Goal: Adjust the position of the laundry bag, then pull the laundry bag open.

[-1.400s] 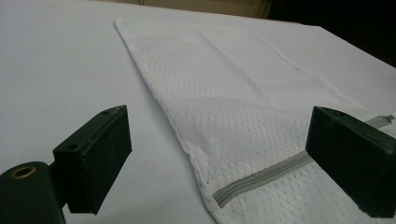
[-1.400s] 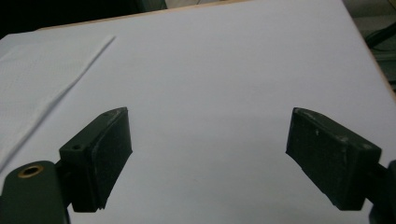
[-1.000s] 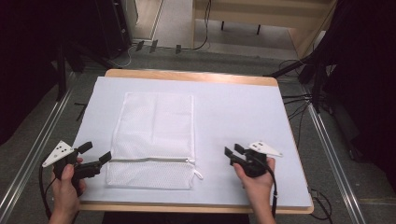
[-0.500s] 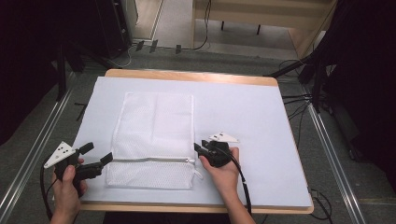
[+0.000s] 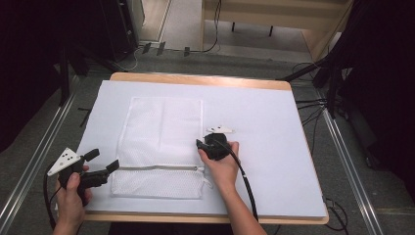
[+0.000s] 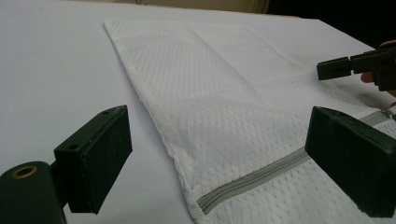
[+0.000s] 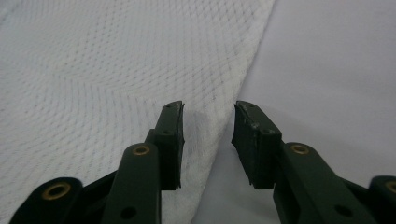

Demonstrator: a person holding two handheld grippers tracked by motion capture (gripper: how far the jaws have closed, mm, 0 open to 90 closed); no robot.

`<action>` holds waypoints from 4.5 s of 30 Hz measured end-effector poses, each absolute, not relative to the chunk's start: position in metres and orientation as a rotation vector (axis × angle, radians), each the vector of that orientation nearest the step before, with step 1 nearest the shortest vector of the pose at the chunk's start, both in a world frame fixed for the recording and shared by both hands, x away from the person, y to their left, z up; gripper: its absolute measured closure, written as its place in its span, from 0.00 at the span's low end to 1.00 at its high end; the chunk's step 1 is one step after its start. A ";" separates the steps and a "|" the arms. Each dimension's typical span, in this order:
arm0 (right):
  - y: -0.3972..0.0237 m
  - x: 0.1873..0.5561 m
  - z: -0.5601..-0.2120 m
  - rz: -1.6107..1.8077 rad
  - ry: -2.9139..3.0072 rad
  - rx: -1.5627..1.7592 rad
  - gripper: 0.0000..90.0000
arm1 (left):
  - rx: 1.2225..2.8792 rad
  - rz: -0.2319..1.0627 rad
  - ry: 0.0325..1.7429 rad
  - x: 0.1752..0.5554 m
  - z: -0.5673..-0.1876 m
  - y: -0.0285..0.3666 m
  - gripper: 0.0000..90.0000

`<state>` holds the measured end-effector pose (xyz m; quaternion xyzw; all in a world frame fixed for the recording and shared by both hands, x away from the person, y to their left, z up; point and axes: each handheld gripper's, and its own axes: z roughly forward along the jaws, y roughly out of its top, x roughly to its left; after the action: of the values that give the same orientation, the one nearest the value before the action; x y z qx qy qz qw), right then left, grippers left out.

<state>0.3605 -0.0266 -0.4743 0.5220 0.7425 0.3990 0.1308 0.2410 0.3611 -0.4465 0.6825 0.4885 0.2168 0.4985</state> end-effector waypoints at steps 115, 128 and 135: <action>-0.123 0.243 -0.462 1.121 2.062 1.276 0.98 | 1.940 0.064 0.937 0.284 -0.438 0.086 0.87; -0.120 0.239 -0.458 1.151 2.063 1.221 0.99 | 1.977 -0.004 0.987 0.296 -0.452 0.068 0.92; -0.119 0.239 -0.458 1.143 2.063 1.207 0.99 | 1.951 -0.070 0.944 0.295 -0.448 0.076 0.73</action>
<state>0.2385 -0.1193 -0.4577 0.4419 0.7552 0.4183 0.2437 0.2955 0.0756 -0.4478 0.7953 0.3848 -0.0286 0.4675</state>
